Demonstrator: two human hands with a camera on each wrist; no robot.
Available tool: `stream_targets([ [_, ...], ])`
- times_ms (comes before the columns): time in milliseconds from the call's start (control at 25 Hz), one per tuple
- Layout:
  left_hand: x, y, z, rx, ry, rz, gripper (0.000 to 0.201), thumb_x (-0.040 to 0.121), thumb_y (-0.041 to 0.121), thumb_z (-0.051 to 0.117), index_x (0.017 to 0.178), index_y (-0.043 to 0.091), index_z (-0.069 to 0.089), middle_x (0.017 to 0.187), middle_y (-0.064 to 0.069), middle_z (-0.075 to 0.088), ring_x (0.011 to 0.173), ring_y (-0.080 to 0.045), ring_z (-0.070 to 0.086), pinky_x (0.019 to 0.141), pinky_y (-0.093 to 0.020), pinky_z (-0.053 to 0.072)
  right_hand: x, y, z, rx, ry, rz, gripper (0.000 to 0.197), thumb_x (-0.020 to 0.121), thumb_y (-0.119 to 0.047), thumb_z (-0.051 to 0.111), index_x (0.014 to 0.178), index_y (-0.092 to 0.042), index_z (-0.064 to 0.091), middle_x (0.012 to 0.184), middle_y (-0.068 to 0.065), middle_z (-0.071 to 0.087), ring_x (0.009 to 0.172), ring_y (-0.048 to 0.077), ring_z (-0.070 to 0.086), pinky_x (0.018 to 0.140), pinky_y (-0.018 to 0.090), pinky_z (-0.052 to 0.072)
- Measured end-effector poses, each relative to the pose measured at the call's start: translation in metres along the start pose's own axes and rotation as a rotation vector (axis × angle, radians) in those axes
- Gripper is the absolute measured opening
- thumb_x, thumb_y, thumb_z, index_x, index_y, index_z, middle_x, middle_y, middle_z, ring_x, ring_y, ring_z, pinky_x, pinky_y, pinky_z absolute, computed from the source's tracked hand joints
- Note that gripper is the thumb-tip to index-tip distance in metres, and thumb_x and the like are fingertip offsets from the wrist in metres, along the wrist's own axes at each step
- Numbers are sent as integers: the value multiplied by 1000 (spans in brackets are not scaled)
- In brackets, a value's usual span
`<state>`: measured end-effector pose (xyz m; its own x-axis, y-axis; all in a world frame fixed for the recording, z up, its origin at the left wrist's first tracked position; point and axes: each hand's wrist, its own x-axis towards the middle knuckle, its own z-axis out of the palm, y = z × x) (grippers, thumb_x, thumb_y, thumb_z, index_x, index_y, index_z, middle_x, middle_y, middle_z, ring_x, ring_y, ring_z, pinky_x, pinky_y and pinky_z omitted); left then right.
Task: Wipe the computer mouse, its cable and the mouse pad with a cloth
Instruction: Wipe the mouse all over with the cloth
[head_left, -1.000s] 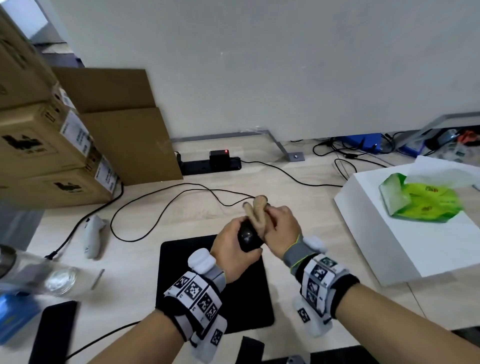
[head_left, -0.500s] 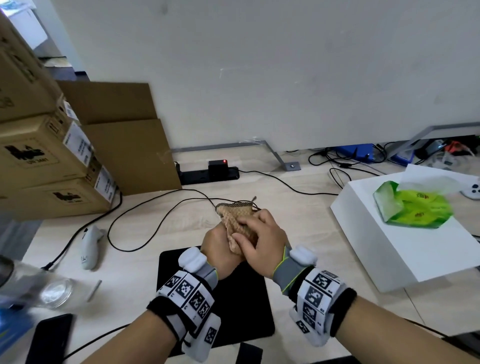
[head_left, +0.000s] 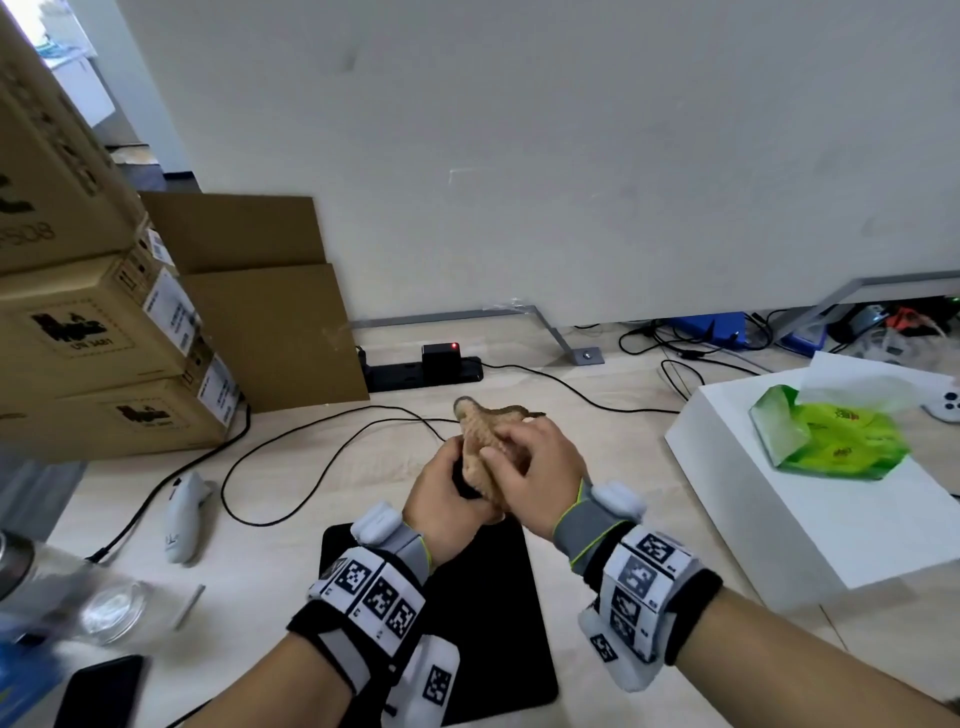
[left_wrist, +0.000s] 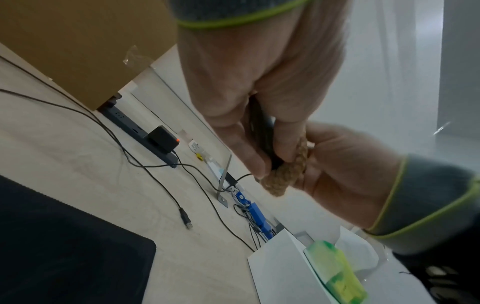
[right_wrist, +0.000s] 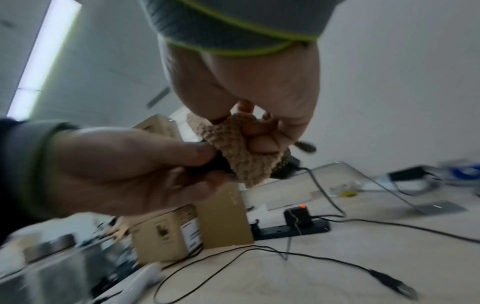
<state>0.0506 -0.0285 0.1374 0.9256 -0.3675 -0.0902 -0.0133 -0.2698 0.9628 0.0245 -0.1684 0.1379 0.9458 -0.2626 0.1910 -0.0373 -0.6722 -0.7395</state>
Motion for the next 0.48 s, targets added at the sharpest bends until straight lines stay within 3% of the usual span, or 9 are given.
stream_targets([
  [80,-1,2,1,12,19,13,45,71,16,74,113,18,60,101,-1,70,92,-13,66,77,-20,53,-8,-12,2,4,-1,-137,33,75,-46,60,102,-29,69,88,-7,49,81,11,56,74,21,43],
  [120,-2,2,1,-30,2,13,44,72,8,74,112,17,59,102,-3,69,91,-15,66,73,-19,53,-6,-9,0,7,5,-135,32,75,-47,58,100,-30,69,85,-8,49,78,11,56,72,22,43],
  [200,-6,4,-3,-198,-63,-39,49,75,-8,71,112,21,58,107,-10,66,88,-26,67,71,-28,56,10,6,-8,8,39,28,27,79,-45,56,94,-26,68,80,-4,58,75,18,60,70,27,49],
  [320,-9,8,-8,-361,-113,-100,53,81,-14,63,117,23,56,113,-14,60,81,-33,68,73,-39,59,32,32,-18,231,60,361,17,83,-36,61,78,-21,67,69,-3,66,70,23,63,70,38,56],
  [480,-5,10,-12,-482,-80,-153,42,88,-8,58,116,24,56,107,-12,59,73,-28,64,76,-39,57,38,38,-20,398,155,394,14,85,-36,62,75,-28,69,69,-5,68,66,20,62,70,51,57],
])
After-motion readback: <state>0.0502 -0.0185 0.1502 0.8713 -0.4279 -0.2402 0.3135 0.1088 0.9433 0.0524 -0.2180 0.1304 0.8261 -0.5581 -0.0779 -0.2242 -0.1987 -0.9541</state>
